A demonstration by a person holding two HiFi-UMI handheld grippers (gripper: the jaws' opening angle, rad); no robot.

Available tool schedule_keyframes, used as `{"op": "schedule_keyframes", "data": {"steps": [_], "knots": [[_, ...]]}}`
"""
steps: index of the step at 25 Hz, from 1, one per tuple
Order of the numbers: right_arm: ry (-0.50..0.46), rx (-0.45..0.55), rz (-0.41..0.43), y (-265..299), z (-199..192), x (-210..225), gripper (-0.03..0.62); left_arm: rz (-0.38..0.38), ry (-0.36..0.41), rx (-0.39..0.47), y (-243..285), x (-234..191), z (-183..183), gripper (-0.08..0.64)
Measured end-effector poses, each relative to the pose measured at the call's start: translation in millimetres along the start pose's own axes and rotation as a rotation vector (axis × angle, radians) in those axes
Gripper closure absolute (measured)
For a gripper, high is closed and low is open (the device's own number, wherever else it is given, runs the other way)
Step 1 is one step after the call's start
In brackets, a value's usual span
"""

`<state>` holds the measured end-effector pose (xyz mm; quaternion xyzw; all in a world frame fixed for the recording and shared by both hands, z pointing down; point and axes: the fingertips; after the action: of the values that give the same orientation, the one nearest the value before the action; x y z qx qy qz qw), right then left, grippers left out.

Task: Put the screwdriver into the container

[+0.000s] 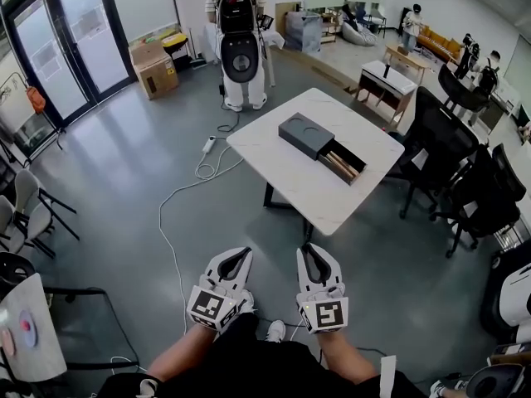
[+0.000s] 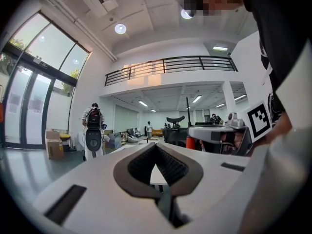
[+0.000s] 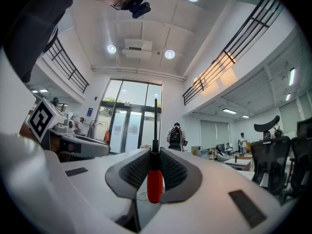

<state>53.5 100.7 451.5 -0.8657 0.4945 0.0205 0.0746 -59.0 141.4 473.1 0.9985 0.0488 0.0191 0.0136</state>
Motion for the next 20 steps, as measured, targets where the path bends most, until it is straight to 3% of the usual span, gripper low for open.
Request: {"op": "schedule_keyframes", "data": {"steps": [7, 20], "knots": [[-0.016, 0.003, -0.014, 25.6, -3.4, 23.1, 0.520, -0.003, -0.025, 0.005, 40.7, -20.9, -4.2, 0.554], [-0.013, -0.028, -0.119, 104.2, -17.0, 62.3, 0.520, -0.087, -0.053, 0.031, 123.0, -86.7, -2.3, 0.554]]}}
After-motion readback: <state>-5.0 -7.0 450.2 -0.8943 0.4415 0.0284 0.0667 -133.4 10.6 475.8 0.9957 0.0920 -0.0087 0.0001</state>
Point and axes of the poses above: the fingertips, and each gripper's own axes: y forward along the fingers, x to its right, z out of its top, and after that the axes turned 13 degrees about z, right-handed
